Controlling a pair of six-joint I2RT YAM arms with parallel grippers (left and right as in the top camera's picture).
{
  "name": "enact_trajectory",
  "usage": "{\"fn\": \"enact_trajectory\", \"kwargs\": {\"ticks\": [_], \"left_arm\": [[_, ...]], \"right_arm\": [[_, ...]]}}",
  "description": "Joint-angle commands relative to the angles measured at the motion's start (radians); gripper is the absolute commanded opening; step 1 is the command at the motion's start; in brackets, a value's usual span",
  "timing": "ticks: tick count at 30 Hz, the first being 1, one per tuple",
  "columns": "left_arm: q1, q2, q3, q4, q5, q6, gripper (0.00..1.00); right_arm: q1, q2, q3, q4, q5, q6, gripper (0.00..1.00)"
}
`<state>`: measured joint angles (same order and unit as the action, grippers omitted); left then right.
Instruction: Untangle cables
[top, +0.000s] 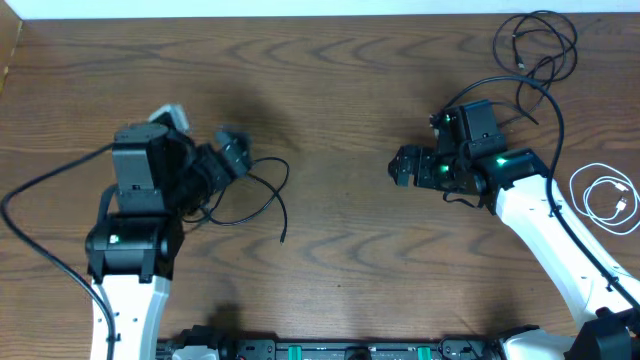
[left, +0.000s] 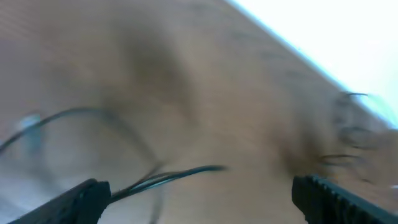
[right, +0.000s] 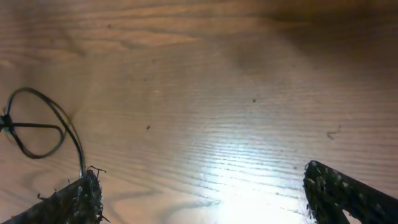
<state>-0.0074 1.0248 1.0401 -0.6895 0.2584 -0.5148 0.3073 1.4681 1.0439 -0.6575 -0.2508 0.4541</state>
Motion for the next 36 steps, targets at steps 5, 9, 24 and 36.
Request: {"fn": "enact_trajectory", "kwargs": {"ticks": [5, 9, 24, 36], "left_arm": [[-0.058, 0.117, -0.066, -0.103, -0.174, 0.020, 0.98], [-0.115, 0.205, -0.133, -0.018, -0.174, 0.019, 0.98], [-0.400, 0.546, -0.168, 0.186, -0.180, -0.074, 0.98], [-0.420, 0.608, -0.168, 0.225, -0.562, -0.119, 0.98]], "right_arm": [[0.008, 0.006, -0.003, 0.037, 0.039, -0.014, 0.99], [0.008, 0.006, -0.003, 0.037, 0.039, -0.014, 0.99], [0.008, 0.006, -0.003, 0.023, 0.065, -0.014, 0.99], [0.008, 0.006, -0.004, -0.013, 0.069, -0.045, 0.99]]}}
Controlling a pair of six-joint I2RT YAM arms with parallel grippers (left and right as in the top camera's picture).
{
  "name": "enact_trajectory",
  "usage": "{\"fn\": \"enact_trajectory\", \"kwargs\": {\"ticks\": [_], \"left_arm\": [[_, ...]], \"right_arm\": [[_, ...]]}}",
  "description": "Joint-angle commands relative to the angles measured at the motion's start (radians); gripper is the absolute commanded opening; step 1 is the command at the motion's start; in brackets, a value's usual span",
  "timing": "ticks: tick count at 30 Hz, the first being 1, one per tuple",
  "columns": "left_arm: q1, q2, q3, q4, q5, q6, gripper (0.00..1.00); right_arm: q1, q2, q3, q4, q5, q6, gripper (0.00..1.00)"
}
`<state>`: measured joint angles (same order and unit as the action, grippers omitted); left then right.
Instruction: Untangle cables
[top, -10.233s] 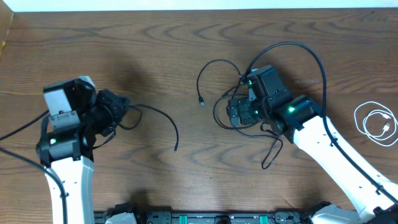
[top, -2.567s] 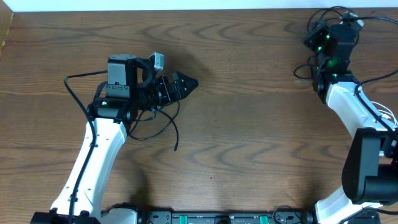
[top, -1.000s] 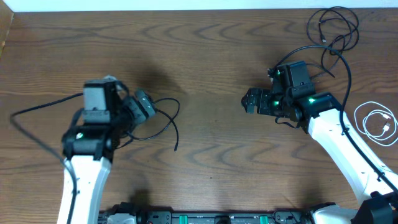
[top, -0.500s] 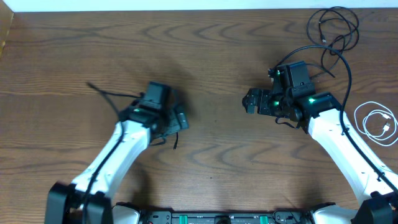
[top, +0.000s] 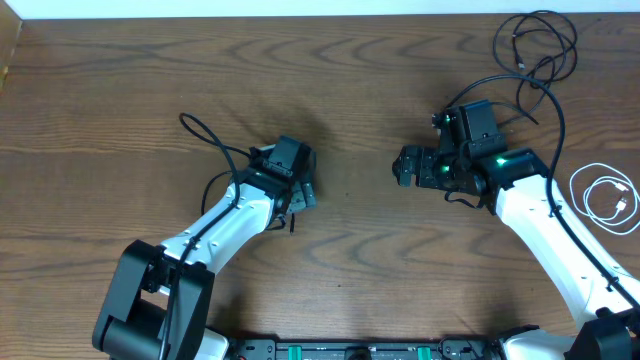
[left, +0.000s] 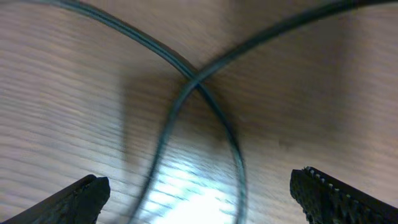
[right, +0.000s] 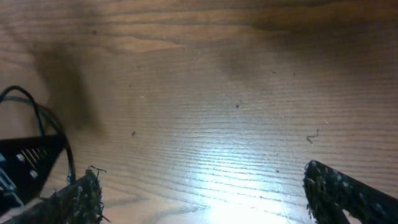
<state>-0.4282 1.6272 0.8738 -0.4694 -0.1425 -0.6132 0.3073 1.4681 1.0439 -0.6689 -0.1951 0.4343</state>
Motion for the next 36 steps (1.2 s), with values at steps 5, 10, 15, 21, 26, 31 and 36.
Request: {"fn": "enact_trajectory", "kwargs": {"ticks": [5, 10, 15, 21, 26, 31, 36], "left_arm": [[-0.001, 0.010, -0.002, 0.047, -0.153, -0.021, 0.98], [-0.001, 0.040, -0.003, 0.049, -0.129, -0.037, 0.98], [-0.001, 0.105, -0.003, 0.064, -0.131, -0.050, 0.98], [-0.001, 0.173, -0.003, 0.061, -0.021, -0.069, 0.57], [0.000, 0.172, -0.002, 0.060, -0.022, -0.069, 0.07], [0.000, 0.172, 0.000, 0.091, -0.025, -0.048, 0.08], [0.000, 0.172, 0.039, 0.224, 0.029, -0.024, 0.08]], "right_arm": [[0.008, 0.006, -0.004, -0.001, 0.013, -0.025, 0.99], [0.008, 0.006, -0.004, -0.005, 0.013, -0.025, 0.99], [0.008, 0.006, -0.004, -0.021, 0.013, -0.031, 0.99], [0.008, 0.006, -0.004, -0.023, 0.022, -0.032, 0.99], [0.008, 0.006, -0.004, -0.024, 0.066, -0.032, 0.99], [0.008, 0.006, -0.004, -0.056, 0.105, -0.032, 0.99], [0.008, 0.006, -0.005, -0.091, 0.126, -0.032, 0.99]]}}
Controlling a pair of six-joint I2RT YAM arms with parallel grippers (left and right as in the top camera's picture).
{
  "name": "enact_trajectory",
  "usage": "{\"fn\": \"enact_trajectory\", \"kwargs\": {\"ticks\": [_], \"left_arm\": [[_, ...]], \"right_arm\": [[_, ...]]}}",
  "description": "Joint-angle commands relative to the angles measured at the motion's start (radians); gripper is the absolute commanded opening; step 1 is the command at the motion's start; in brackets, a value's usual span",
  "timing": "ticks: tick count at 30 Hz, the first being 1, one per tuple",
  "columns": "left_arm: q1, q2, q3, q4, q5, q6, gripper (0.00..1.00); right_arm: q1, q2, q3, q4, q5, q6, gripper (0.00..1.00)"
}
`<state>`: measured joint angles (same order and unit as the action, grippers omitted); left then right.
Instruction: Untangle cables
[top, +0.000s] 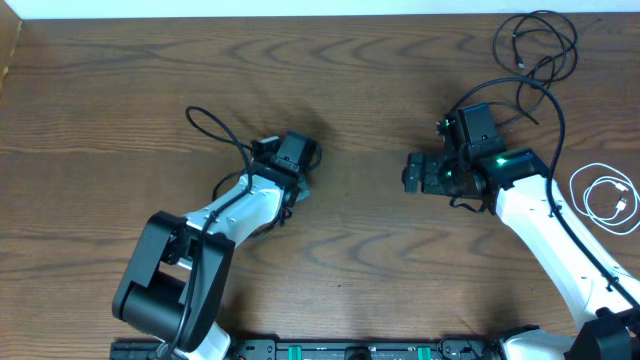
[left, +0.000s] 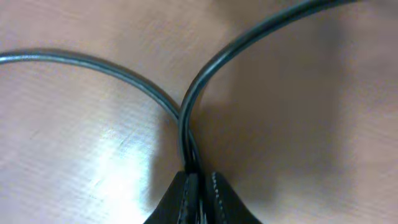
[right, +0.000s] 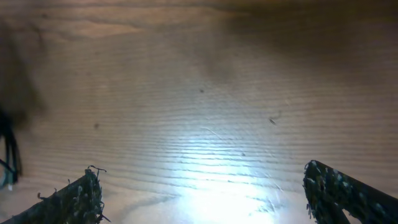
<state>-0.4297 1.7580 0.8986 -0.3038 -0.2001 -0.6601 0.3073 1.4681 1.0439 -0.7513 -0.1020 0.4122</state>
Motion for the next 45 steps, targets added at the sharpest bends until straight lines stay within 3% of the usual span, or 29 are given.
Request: {"fn": "enact_trajectory", "kwargs": {"ticks": [1, 5, 8, 10, 13, 16, 21, 24, 28, 32, 38, 42, 45], "left_arm": [[0.002, 0.041, 0.023, 0.116, 0.122, 0.023, 0.08], [0.002, 0.041, 0.029, 0.426, 0.283, 0.004, 0.07], [0.002, 0.041, 0.029, 0.585, 0.322, -0.076, 0.09], [0.002, 0.041, 0.029, 0.613, 0.324, -0.107, 0.26], [0.002, 0.041, 0.029, 0.561, 0.323, -0.066, 0.61], [0.010, 0.033, 0.029, 0.477, 0.320, 0.068, 0.73], [0.029, -0.053, 0.029, 0.290, 0.320, 0.105, 0.79], [0.042, -0.133, 0.029, 0.214, 0.320, 0.162, 0.93], [0.072, -0.290, 0.029, 0.136, 0.320, 0.167, 0.96], [0.115, -0.465, 0.029, 0.082, 0.304, 0.167, 0.97], [0.159, -0.647, 0.029, -0.003, 0.233, 0.167, 0.97], [0.165, -0.730, 0.029, -0.075, 0.233, 0.169, 0.97], [0.165, -0.800, 0.029, -0.104, 0.233, 0.192, 0.98]], "right_arm": [[0.008, 0.006, -0.005, -0.009, 0.033, -0.010, 0.99], [0.008, 0.006, -0.005, -0.008, 0.033, -0.010, 0.99], [0.008, 0.006, -0.005, -0.008, 0.033, -0.010, 0.99], [0.008, 0.006, -0.005, -0.009, 0.033, -0.010, 0.99], [0.008, 0.006, -0.005, -0.008, 0.033, -0.010, 0.99], [0.008, 0.006, -0.005, -0.008, 0.033, -0.010, 0.99], [0.008, 0.006, -0.005, -0.007, 0.032, -0.010, 0.99], [0.008, 0.006, -0.005, 0.004, 0.023, -0.010, 0.99], [0.010, 0.006, -0.005, 0.014, -0.077, -0.017, 0.99], [0.047, 0.006, -0.005, 0.066, -0.204, -0.204, 0.99], [0.179, 0.029, -0.005, 0.249, -0.162, -0.204, 0.99], [0.249, 0.126, -0.002, 0.381, 0.007, -0.185, 0.99], [0.261, 0.238, 0.051, 0.429, 0.020, -0.181, 0.99]]}}
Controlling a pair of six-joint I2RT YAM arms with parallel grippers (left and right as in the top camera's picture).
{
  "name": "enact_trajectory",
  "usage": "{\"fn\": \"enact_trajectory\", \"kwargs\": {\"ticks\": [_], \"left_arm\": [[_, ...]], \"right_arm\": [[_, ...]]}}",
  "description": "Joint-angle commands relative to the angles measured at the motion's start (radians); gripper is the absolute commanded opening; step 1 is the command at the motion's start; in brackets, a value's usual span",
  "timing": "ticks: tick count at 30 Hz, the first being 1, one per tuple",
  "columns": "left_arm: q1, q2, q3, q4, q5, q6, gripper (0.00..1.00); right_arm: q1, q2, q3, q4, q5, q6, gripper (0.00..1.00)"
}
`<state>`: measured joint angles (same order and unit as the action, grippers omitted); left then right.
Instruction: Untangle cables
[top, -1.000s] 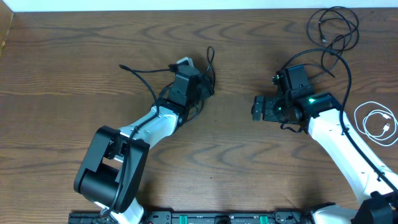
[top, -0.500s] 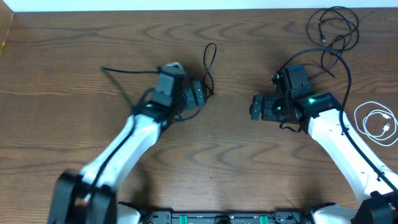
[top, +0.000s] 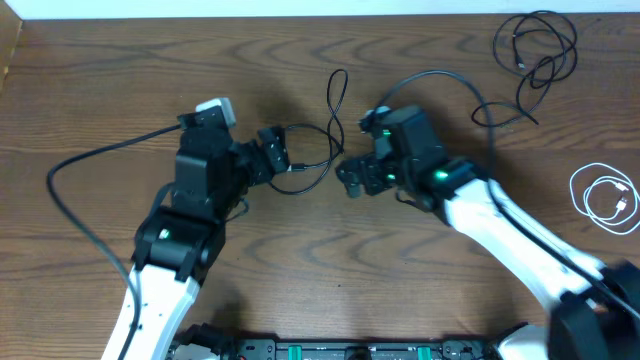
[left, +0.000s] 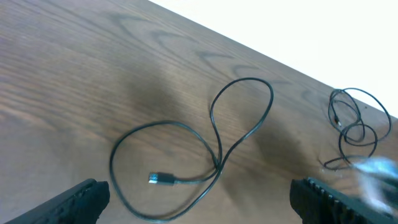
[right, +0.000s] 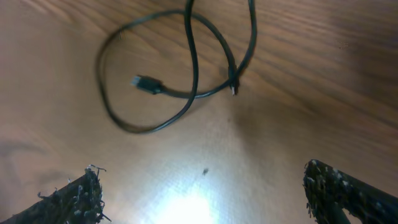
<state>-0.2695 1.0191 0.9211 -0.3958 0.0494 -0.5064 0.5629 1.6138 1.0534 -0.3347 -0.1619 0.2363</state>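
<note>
A thin black cable (left: 214, 140) lies loose on the wooden table in two loops that cross, with its USB plug (left: 160, 179) inside the larger loop. In the overhead view the cable (top: 337, 73) runs between the two grippers. My left gripper (top: 272, 152) is open just left of the loops, above the table, with nothing between its fingers (left: 81, 199). My right gripper (top: 350, 178) is open at the loops' right side. Its wrist view shows the cable (right: 194, 56) and plug (right: 146, 84) ahead of the empty fingertips (right: 74, 199).
A second black cable bundle (top: 535, 45) lies at the far right corner. A coiled white cable (top: 605, 200) rests near the right edge. The table's far edge meets a white wall (left: 298, 37).
My left gripper, then shut on the cable's crossing, is now open and drawn back to the left. The cable lies released and farther right. My right gripper has moved left, up to the loops.
My left gripper was open near the cable at the table's left. Then it was open right over the cable's crossing, then shut on that crossing. Now the cable lies free mid-table with both open grippers beside it; the right arm stayed put until this moment.
</note>
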Motion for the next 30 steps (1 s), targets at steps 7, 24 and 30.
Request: {"fn": "enact_trajectory", "kwargs": {"ticks": [7, 24, 30], "left_arm": [[0.005, -0.184, 0.006, -0.058, -0.017, 0.069, 0.97], [0.005, -0.198, 0.006, -0.180, -0.017, 0.069, 0.98], [0.005, -0.197, 0.006, -0.182, -0.016, 0.069, 0.98]], "right_arm": [[0.019, 0.332, 0.287, -0.001, 0.129, -0.062, 0.99], [0.050, 0.631, 0.477, 0.002, 0.258, -0.096, 0.84], [0.087, 0.677, 0.476, -0.043, 0.257, -0.096, 0.05]]}}
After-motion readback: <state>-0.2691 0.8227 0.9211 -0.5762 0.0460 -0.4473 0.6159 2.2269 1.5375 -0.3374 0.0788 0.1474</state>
